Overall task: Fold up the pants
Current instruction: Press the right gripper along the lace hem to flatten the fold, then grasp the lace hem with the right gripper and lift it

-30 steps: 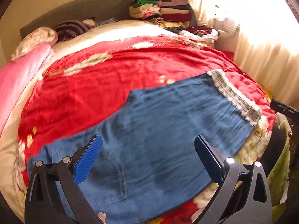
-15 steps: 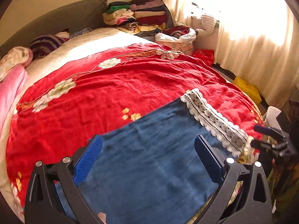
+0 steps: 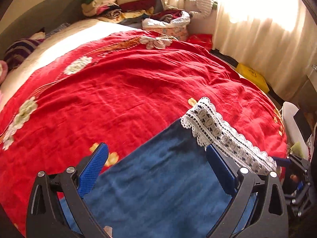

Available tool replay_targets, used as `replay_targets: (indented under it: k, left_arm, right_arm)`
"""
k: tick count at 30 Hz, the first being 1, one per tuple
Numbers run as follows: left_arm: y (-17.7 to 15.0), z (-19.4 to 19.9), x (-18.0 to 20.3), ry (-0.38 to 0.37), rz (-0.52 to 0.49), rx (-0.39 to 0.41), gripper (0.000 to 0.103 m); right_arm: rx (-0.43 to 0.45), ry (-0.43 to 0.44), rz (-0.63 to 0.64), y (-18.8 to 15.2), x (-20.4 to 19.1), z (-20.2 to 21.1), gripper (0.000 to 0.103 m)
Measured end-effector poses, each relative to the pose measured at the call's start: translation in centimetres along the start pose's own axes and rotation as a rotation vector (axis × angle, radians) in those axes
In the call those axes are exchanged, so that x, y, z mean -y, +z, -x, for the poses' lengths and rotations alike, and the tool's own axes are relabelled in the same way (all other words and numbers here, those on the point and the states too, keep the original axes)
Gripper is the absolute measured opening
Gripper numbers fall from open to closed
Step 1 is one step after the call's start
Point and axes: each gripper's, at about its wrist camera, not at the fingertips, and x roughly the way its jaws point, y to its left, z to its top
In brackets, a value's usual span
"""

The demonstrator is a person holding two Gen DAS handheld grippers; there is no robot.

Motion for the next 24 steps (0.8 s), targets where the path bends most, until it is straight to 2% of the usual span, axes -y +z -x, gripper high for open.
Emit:
replay_targets:
  k: [3,6,8,9,10,12,14,15,16,17,18,19,20,22,24]
  left_arm:
    - [0.7,-1.6,-0.4,-0.031,0.023,-0.008,0.098]
    - [1.2,-2.9,-1.3,-0.099,0.086,-0.031,0.097]
    - [1.4,-3.5,-1.4,-0.145,0.108,-0.032,0.091]
    - [1.5,-3.8,-1.4,-0.157,0.106,-0.036,0.080]
    - [1.5,-4.1,-1.3,-0.161,0.099,-0.044,0.076]
    - [1.4,-4.7,-0.9,-0.182,0.081,-0.059,0.076]
    - [1.2,-5.4,-0.5,-0.223,0.065,-0.073,0.066]
    - [1.1,-5.6,-0.2,-0.231,0.056,-0.081,0.065]
    - [1.0,-5.9,0.1,-0.230,0.041,-0.086,0.065]
    - [1.0,-6.0,0.3,-0.226,0.028,-0.091,0.065]
    - [0.9,-6.1,0.5,-0.229,0.018,-0.093,0.059]
    - [0.9,-6.1,0.6,-0.236,0.015,-0.093,0.056]
    - [0.9,-6.1,0.6,-0.240,0.012,-0.091,0.056]
    - [0.9,-6.0,0.6,-0.243,0.007,-0.084,0.056]
    - [0.8,-6.1,0.5,-0.253,0.019,-0.075,0.055]
  right_arm:
    - [-0.007,0.001,-0.017,0.0,0.2,-0.6,0.094]
    - [-0.005,0.009,-0.006,0.0,0.0,-1.0,0.094]
    - [-0.010,0.017,-0.001,-0.1,-0.1,-1.4,0.094]
    - [-0.009,0.016,0.000,-0.1,-0.1,-1.5,0.094]
    - [-0.004,0.022,0.002,-0.1,-0.1,-1.5,0.094]
    - [0.002,0.033,-0.001,-0.1,-0.1,-1.6,0.094]
    - [-0.003,0.031,-0.003,-0.1,0.0,-1.8,0.091]
    - [-0.004,0.028,-0.002,0.0,0.0,-1.9,0.082]
    - [-0.005,0.033,0.000,0.0,0.0,-2.0,0.068]
    - [-0.008,0.040,0.000,0.0,0.0,-2.1,0.064]
    - [-0.005,0.041,-0.001,0.0,0.0,-2.1,0.059]
    - [0.000,0.052,-0.006,0.0,0.2,-2.1,0.054]
    - [0.006,0.067,-0.011,0.1,0.3,-2.1,0.050]
    - [0.007,0.101,-0.011,0.1,0.2,-2.3,0.032]
    - [0.003,0.129,-0.002,0.1,0.0,-2.8,0.032]
